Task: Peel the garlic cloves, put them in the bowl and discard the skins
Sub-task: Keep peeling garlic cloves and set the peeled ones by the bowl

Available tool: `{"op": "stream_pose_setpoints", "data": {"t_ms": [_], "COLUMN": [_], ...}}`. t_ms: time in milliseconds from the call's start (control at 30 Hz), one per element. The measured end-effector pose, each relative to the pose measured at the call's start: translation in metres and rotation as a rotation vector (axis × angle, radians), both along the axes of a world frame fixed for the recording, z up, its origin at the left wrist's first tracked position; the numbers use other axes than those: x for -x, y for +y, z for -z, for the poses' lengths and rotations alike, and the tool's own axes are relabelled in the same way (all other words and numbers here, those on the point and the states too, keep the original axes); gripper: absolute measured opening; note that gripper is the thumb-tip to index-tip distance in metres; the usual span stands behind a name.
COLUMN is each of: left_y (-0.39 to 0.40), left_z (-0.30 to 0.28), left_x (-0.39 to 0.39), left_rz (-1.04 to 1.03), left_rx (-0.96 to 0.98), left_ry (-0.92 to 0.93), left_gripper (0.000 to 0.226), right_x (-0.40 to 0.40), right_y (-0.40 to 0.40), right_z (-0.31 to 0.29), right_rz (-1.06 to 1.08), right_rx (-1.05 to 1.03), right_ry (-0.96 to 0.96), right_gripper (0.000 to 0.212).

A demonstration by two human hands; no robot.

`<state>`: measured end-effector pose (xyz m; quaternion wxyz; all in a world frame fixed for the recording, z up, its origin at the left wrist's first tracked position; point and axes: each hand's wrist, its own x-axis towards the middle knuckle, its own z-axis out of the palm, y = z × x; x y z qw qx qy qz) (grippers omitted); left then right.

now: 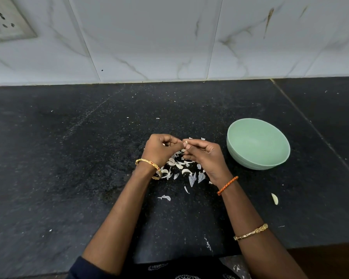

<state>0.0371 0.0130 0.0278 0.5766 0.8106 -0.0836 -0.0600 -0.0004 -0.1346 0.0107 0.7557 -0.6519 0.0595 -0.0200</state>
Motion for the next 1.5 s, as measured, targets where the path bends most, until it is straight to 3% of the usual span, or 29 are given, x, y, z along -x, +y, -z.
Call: {"op": "stream_pose_setpoints", "data": {"t_ms": [133, 267, 500, 667, 1100, 1333, 1500], "left_y": [0.001, -0.001, -0.006, -0.01, -0.016, -0.021, -0.02], "left_z": [0.002, 0.0, -0.003, -0.002, 0.006, 0.002, 0.004], "left_x": [0.0, 0.002, 0.007, 0.008, 0.005, 0.006, 0.007], "left_rz": [-0.02, -0.031, -0.055, -0.079, -0.073, -0.078, -0.108], "left_rx": [-0.04, -0.101, -0.424, -0.499, -0.393, 0.02, 0.052], "left_ry": [-0.052, -0.099, -0.256, -0.318, -0.255, 0.074, 0.203], "left_gripper": [0.002, 0.008, 0.003, 0.003, 0.009, 0.021, 0.045], "right_x": [-0.002, -0.005, -0.006, -0.006, 0.0, 0.004, 0.004], "right_y": [0.0, 0.0, 0.003, 0.003, 0.008, 0.017, 0.018], "right_z": [0.003, 0.007, 0.01, 0.01, 0.01, 0.009, 0.006], "right_rz": [-0.002, 0.005, 0.041, 0.073, 0.11, 0.143, 0.157], "right_rx": [0.106, 0.229, 0.296, 0.372, 0.299, -0.016, -0.177], "right_ry": [-0.018, -0.025, -0.019, -0.04, -0.14, -0.147, -0.101], "right_gripper": [0.017, 0.015, 0.015, 0.015, 0.018, 0.023, 0.022]}}
